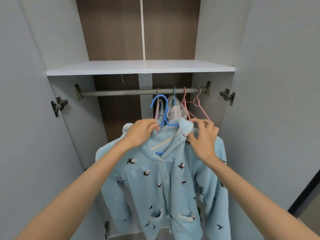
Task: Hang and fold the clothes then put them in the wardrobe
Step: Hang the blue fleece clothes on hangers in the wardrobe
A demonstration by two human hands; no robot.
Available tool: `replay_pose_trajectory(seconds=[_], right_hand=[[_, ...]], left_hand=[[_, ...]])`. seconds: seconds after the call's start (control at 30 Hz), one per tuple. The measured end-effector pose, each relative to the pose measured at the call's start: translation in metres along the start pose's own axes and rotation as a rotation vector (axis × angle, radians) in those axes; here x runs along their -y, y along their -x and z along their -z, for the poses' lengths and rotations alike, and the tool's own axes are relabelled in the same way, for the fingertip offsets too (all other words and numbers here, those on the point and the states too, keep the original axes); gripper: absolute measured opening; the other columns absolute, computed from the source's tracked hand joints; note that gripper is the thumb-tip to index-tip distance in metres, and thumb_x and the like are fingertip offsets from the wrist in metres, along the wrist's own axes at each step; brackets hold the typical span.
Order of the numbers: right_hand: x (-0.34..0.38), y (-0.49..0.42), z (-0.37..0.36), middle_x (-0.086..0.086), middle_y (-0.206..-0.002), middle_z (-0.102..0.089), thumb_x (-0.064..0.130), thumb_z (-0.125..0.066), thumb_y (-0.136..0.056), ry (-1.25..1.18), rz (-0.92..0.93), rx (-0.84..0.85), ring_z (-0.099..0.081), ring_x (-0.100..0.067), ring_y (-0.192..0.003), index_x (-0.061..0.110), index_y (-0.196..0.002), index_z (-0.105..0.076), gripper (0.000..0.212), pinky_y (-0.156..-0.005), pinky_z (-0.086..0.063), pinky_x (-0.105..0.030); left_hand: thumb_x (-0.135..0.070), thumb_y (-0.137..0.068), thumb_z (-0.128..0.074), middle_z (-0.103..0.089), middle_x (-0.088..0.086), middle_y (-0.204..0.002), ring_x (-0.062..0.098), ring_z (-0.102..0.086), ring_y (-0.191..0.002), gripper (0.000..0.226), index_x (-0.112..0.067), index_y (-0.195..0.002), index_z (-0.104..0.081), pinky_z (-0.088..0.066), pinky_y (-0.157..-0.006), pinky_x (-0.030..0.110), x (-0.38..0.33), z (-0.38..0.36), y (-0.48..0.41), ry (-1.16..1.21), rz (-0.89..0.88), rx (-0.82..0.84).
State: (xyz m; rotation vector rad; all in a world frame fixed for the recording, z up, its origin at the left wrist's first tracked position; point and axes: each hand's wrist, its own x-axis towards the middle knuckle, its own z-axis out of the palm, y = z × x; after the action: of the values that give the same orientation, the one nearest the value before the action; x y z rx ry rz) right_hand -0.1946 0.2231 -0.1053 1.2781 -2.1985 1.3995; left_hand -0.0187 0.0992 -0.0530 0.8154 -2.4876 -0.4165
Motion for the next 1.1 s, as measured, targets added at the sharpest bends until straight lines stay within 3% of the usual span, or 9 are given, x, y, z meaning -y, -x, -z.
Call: replay_pose_trajectory(seconds=[0.07,0.17,0.23,0.3,0.4,0.6,0.7,0.83,1.1], right_hand=[[-0.004,0.016,-0.002,-0.005,-0.112,-0.044,0.003,-0.057,-0.077,-0.069,-0.042,-0.105,-0.034,-0.021,-0.102,0.011,-0.112,-0.051,0.036,-0.087,-0.024,-0.024],[-0.006,0.046,-0.008,0.003,-0.102,-0.046,0.011,-0.059,-0.081,-0.226,0.026,0.160,-0.044,-0.014,-0.088,0.017,-0.107,-0.042,0.031,-0.079,-0.038,-0.029],[-0.004,0.058,-0.016,0.008,-0.098,-0.053,0.029,-0.059,-0.085,-0.022,0.189,0.361,-0.049,-0.012,-0.082,0.027,-0.116,-0.042,0.036,-0.073,-0.039,-0.027],[0.000,0.059,-0.026,0.006,-0.101,-0.057,0.048,-0.054,-0.086,0.273,0.372,0.453,-0.053,-0.017,-0.093,0.033,-0.128,-0.042,0.046,-0.077,-0.040,-0.031],[0.013,0.053,-0.039,-0.002,-0.105,-0.062,0.060,-0.049,-0.086,0.530,0.394,0.563,-0.056,-0.024,-0.103,0.031,-0.126,-0.049,0.049,-0.078,-0.036,-0.033],[0.022,0.042,-0.039,-0.008,-0.100,-0.064,0.041,-0.040,-0.096,0.498,0.461,0.521,-0.056,-0.027,-0.099,0.019,-0.101,-0.062,0.032,-0.076,-0.036,-0.033],[0.022,0.032,-0.021,-0.007,-0.091,-0.063,0.034,-0.047,-0.093,0.488,0.599,0.430,-0.056,-0.029,-0.088,0.015,-0.093,-0.062,0.024,-0.068,-0.034,-0.032],[0.029,0.027,-0.002,0.002,-0.055,-0.056,0.028,-0.077,-0.067,0.575,0.749,0.316,-0.055,-0.021,-0.053,0.019,-0.062,-0.064,0.017,-0.045,-0.033,-0.026],[0.005,0.039,0.010,0.004,-0.051,-0.051,0.027,-0.077,-0.062,0.585,0.823,0.355,-0.050,-0.019,-0.049,0.019,-0.055,-0.055,0.024,-0.041,-0.037,-0.025]], left_hand=[[-0.023,-0.099,-0.041,-0.055,-0.005,-0.071,0.012,-0.046,-0.063,0.031,-0.022,-0.076,-0.063,-0.036,-0.065,0.031,0.000,-0.005,-0.002,0.066,0.063,0.028],[-0.021,-0.098,-0.043,-0.054,-0.008,-0.067,0.007,-0.044,-0.058,0.031,-0.022,-0.074,-0.062,-0.036,-0.062,0.026,0.000,-0.007,-0.004,0.164,0.106,0.041],[-0.018,-0.098,-0.043,-0.052,-0.009,-0.063,0.005,-0.043,-0.056,0.031,-0.020,-0.074,-0.062,-0.037,-0.061,0.023,-0.003,-0.006,-0.006,0.202,0.114,0.051],[-0.016,-0.098,-0.043,-0.051,-0.009,-0.063,0.005,-0.044,-0.057,0.029,-0.017,-0.076,-0.063,-0.038,-0.061,0.023,-0.006,-0.005,-0.008,0.221,0.112,0.070],[-0.015,-0.099,-0.041,-0.050,-0.007,-0.065,0.008,-0.045,-0.060,0.028,-0.013,-0.080,-0.062,-0.042,-0.061,0.023,-0.010,-0.001,-0.008,0.261,0.105,0.112],[-0.033,-0.097,-0.045,-0.048,-0.009,-0.065,0.015,-0.047,-0.066,0.030,-0.021,-0.069,-0.046,-0.037,-0.064,0.032,0.011,0.013,-0.010,-0.078,0.153,0.071],[-0.030,-0.098,-0.042,-0.051,-0.012,-0.069,0.019,-0.052,-0.078,0.023,-0.024,-0.079,-0.055,-0.038,-0.069,0.032,0.037,0.019,-0.010,-0.144,0.214,0.031],[-0.028,-0.098,-0.040,-0.052,-0.009,-0.069,0.019,-0.051,-0.075,0.025,-0.026,-0.079,-0.057,-0.039,-0.069,0.035,0.059,0.022,-0.010,-0.124,0.292,0.052],[-0.026,-0.096,-0.047,-0.055,0.006,-0.075,0.021,-0.047,-0.074,0.024,-0.020,-0.078,-0.062,-0.037,-0.073,0.033,0.080,0.020,-0.007,0.041,0.346,0.056]])
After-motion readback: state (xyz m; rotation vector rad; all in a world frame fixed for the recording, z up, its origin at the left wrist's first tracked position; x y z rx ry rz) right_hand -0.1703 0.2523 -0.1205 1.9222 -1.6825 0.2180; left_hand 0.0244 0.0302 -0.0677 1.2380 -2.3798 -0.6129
